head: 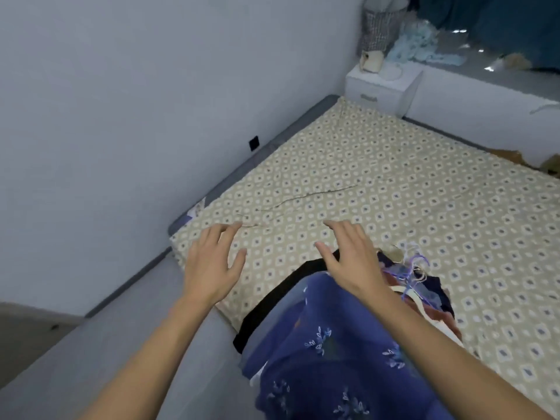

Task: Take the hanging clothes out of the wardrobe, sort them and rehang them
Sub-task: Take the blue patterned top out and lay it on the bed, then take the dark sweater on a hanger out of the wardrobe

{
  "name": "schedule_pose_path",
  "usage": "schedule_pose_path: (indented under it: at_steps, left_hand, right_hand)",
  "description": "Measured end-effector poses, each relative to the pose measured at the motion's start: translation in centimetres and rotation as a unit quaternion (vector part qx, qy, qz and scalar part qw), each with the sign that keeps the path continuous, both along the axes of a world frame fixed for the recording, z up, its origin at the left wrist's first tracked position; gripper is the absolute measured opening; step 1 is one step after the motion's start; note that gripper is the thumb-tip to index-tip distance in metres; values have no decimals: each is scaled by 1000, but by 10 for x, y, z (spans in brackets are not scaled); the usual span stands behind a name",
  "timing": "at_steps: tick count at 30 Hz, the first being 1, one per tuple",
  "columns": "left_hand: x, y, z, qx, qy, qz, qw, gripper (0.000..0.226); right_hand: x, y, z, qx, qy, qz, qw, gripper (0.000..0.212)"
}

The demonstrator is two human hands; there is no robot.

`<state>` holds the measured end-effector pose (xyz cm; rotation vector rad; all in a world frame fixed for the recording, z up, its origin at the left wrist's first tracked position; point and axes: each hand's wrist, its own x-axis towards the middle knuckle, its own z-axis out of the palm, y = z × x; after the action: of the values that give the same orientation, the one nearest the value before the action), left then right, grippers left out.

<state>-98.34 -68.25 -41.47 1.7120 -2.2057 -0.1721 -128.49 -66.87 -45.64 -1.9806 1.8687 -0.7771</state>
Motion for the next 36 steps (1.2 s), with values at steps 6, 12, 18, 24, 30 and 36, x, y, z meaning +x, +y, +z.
schedule_pose_path:
  at_steps: [6,12,18,24,30,36]
  left_hand:
    - [118,99,46,-54,-2,156,986,58]
    - [245,281,79,-99,-28,335,937,58]
    - [321,503,101,-111,-52,501,857,60]
    - [342,693,124,-119,-76,631,762,61]
    - [348,814,119,-97,-83,732,670,60]
    - [364,895,111,-60,-93,805,583,61]
  right_hand:
    - [133,6,52,-73,-4,148,986,51]
    - [308,99,103,-125,-11,323,938,50]
    - [449,244,141,-155,-34,477,865,55]
    - [555,397,157,-172,-71,625,758,49]
    - [633,522,151,-180,-111,739,640,47]
    - [713,595,141,-154,-131,802,561,48]
